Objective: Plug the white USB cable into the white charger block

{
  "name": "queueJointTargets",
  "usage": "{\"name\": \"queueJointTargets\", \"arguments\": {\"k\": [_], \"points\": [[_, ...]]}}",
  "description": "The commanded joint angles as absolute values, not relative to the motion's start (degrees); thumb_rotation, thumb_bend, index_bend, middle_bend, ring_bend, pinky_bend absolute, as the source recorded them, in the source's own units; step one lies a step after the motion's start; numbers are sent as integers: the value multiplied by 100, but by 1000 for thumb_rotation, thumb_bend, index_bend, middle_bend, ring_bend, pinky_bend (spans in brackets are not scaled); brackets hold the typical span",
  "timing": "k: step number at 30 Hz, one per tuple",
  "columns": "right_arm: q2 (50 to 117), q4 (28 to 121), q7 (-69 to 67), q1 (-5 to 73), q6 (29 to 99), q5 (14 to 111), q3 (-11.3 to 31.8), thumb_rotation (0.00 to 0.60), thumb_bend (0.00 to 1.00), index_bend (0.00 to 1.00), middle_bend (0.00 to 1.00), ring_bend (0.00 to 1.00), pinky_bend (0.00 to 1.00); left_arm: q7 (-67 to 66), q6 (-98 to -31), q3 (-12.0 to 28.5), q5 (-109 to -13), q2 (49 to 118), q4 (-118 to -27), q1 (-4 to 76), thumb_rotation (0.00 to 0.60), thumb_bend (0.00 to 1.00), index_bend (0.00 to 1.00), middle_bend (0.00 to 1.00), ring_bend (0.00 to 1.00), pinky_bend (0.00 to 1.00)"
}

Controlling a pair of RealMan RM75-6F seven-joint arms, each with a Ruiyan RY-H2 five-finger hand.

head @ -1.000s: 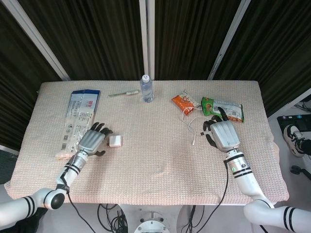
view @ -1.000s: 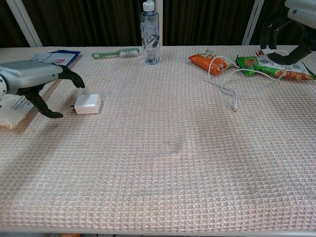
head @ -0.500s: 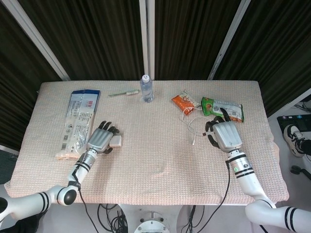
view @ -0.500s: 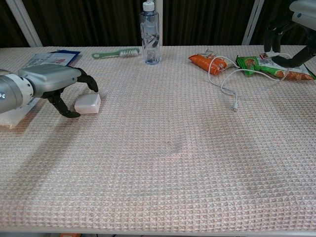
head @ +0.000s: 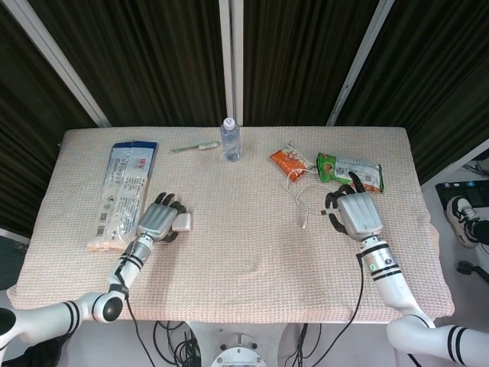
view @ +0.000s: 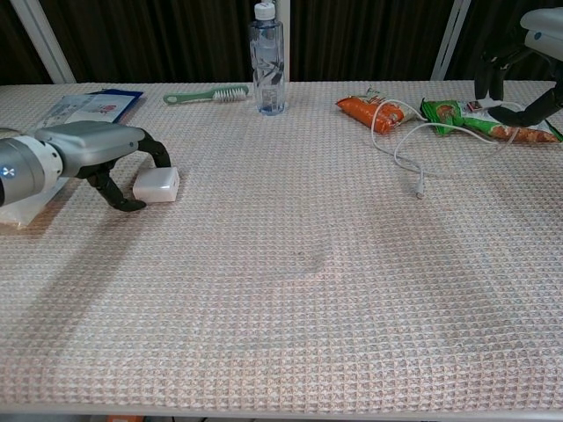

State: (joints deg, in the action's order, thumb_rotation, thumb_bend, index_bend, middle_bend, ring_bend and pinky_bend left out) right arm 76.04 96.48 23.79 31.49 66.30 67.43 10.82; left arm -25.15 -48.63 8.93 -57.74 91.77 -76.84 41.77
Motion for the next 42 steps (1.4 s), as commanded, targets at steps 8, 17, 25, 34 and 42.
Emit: {"name": "queueJointTargets", "arguments": {"k": [8,17,25,34,42], "points": [[7651,9630,2319,3146,6651,6752,1067,600,372,569,511,293,16,-2237,-4999,937,-5848,9245,-7643,4198,600,372,427,397,177,3],[7948,9754,2475,3513,6412,6493,1328,600,373,577,511,296,21,-2257,-5389,1196,-5696,9062,-8369,4210,573,371,452,421,198,13],[8675,9577,3036,4192,5988,5810,1599,600,373,578,511,296,22,-2878,-5892,1440,-5350,8946,-9060,4356,518,369,452,425,198,13],[9353,9295,3664,4933,5938,4906,1993,600,373,579,511,296,22,-3721,-6473,1509,-5118,8871,-9687,4538,510,368,452,428,198,13],[9707,9039,3786,5378,5969,4292,2257,600,373,580,510,296,22,-4250,-6840,1458,-5044,8982,-9821,4677,512,367,452,429,198,11]]}}
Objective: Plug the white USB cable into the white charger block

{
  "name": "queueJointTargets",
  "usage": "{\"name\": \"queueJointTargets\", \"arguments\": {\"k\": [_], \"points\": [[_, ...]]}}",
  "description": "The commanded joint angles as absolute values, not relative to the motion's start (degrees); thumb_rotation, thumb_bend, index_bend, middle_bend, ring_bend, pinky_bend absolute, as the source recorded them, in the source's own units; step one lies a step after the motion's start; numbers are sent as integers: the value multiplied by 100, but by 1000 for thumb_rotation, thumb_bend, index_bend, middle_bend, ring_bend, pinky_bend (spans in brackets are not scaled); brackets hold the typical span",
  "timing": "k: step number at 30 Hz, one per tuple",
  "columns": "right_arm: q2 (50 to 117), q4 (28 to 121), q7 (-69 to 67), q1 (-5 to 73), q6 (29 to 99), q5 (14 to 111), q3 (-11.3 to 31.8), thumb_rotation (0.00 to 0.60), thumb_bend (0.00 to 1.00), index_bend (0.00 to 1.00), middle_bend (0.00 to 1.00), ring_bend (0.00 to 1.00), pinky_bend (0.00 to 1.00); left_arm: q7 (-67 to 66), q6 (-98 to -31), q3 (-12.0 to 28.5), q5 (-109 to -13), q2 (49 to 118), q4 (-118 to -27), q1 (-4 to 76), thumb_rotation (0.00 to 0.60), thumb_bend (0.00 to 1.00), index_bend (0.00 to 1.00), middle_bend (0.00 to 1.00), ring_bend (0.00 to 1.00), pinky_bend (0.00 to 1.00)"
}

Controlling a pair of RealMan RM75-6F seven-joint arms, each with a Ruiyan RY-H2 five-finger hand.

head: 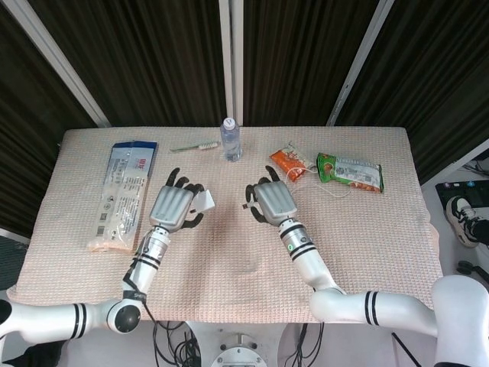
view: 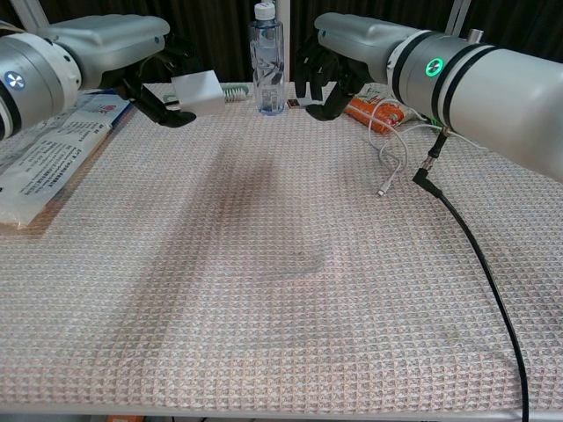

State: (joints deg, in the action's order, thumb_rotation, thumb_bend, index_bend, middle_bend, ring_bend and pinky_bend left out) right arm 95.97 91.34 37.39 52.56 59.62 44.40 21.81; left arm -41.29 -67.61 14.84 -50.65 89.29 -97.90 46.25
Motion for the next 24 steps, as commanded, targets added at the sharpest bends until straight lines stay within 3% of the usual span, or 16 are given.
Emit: {"name": "queueJointTargets", "arguments": {"k": [1,24], "points": [[9738,9012,3796,5420,5974,4248,2270,600,373,580,510,296,22,-4295,-6867,1448,-5045,9001,-9822,4692,511,368,452,429,198,11],[10100,8668,3625,5986,6145,3726,2462,600,373,581,508,296,22,-4916,-7245,1423,-4995,9289,-9908,4962,509,365,452,423,198,0]]}}
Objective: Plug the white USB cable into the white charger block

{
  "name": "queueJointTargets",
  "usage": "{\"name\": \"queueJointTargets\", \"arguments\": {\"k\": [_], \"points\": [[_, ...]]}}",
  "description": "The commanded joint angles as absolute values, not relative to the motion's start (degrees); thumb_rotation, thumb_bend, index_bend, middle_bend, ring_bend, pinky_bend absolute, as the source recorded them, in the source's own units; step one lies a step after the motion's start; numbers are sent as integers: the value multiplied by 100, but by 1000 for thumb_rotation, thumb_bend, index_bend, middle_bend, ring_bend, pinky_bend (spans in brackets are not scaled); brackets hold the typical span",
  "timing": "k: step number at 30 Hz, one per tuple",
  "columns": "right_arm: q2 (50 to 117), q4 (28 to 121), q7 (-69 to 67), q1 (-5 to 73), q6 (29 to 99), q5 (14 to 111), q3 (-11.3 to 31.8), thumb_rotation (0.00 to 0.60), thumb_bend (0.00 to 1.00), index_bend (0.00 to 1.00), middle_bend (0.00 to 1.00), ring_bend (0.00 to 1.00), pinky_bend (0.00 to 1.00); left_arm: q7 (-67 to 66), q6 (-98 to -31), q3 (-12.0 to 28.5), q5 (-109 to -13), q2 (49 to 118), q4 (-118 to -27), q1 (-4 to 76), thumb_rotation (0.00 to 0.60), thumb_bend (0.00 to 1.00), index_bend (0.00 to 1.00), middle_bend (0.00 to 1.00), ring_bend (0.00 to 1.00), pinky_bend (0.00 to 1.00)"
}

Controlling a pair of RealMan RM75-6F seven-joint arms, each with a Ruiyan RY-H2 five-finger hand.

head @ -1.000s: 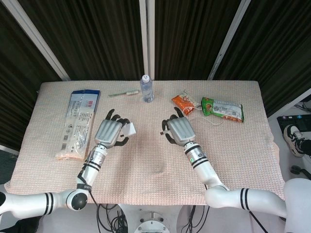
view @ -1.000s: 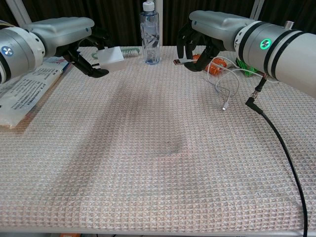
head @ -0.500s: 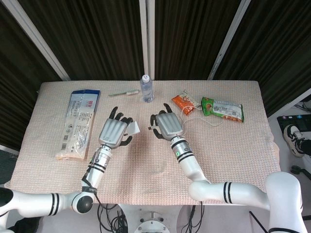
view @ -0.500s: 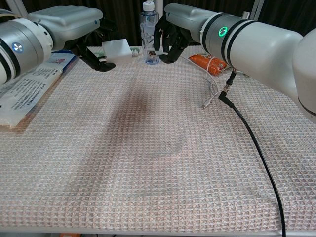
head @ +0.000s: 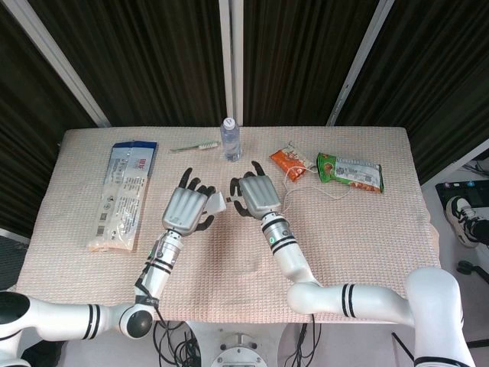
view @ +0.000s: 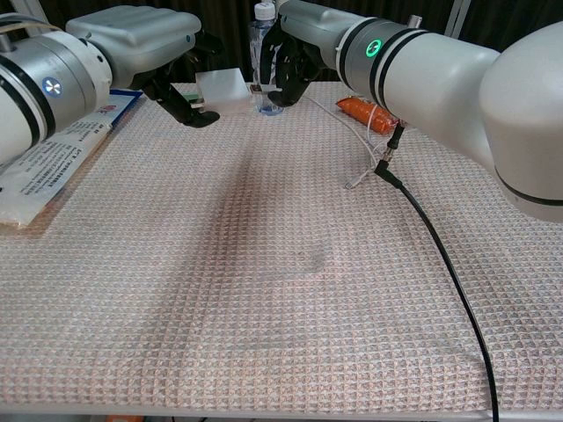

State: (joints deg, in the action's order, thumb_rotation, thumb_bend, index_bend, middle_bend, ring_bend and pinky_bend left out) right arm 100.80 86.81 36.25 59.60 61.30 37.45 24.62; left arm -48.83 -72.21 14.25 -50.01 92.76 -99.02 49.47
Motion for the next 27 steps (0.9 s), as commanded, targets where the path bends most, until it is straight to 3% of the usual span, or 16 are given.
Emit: {"name": "queueJointTargets", "arguments": {"k": [1,27], "points": [[10109,8660,3633,6002,6155,3718,2458,600,373,581,508,296,22,-4926,-7251,1424,-4988,9292,-9914,4967,510,365,452,423,198,0],[10364,8534,3868,6298,6393,3458,2368,600,372,581,508,296,22,-5392,-7311,1386,-4638,9400,-9875,5187,508,364,452,417,198,0]]}}
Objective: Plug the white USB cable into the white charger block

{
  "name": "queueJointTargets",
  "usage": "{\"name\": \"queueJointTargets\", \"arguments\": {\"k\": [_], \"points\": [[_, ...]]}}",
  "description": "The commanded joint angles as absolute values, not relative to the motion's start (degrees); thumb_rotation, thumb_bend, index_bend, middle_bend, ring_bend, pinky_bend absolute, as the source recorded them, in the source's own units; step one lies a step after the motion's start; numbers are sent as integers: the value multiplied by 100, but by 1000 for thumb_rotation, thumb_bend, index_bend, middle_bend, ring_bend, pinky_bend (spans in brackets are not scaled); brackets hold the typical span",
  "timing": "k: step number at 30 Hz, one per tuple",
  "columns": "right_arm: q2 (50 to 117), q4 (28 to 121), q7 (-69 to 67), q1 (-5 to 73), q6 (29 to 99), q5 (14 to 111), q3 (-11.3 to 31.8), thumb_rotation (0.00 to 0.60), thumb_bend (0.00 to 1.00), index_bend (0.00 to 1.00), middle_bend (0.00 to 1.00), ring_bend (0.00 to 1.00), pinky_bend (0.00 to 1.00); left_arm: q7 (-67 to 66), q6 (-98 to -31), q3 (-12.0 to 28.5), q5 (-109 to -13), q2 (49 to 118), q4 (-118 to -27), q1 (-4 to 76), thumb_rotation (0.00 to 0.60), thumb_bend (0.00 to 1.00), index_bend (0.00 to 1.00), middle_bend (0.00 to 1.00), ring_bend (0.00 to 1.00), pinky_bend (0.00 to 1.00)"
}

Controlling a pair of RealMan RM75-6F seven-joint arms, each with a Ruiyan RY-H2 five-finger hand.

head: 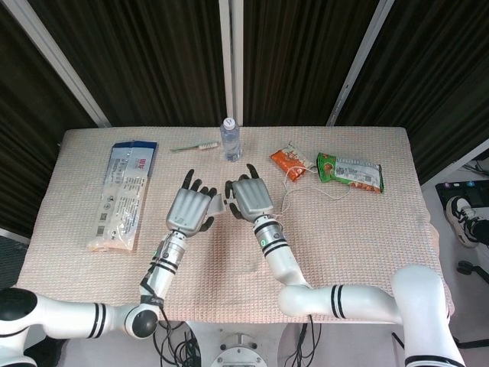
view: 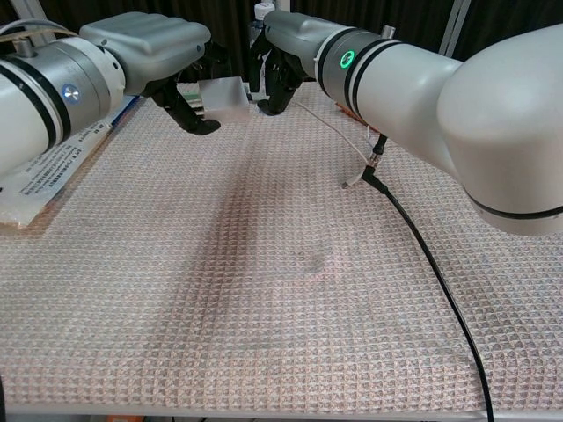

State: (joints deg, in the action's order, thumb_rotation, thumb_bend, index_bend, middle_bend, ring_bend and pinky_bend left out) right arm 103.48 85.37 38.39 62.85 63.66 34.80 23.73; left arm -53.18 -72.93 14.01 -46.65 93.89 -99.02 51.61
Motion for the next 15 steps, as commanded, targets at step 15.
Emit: {"name": "queueJointTargets", "arguments": {"k": [15], "points": [[10533,8509,4334,6454,6692,3199,2364,600,373,580,508,297,24,-5864,-7445,1331,-4354,9530,-9734,5336,515,364,452,415,198,0]]}}
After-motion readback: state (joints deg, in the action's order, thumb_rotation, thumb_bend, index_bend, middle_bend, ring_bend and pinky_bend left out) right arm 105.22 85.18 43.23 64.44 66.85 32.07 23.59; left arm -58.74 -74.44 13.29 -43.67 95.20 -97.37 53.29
